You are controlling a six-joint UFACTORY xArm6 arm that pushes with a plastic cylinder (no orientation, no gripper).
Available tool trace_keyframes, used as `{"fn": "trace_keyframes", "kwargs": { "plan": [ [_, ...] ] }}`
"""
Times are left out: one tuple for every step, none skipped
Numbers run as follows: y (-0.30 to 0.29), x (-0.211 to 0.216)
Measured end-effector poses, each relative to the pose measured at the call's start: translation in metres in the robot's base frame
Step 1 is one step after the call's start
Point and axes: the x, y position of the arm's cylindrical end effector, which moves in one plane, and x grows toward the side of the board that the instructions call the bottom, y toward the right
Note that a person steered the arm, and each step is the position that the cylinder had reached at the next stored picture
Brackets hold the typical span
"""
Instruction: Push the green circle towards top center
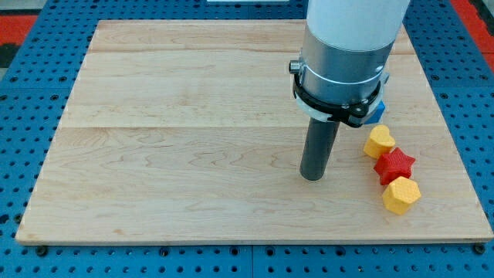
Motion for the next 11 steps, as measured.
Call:
{"fn": "trace_keyframes", "kwargs": {
  "plan": [
    [-0.005, 0.005],
    [0.020, 0.087],
    [0.043, 0.091],
    [0.143, 0.091],
    [0.259, 0.077],
    [0.260, -0.020],
    [0.240, -0.173],
    [0.204, -0.301],
    [0.186, -0.334],
    [0.181, -0.336],
    [0.127, -0.336]
  ]
}}
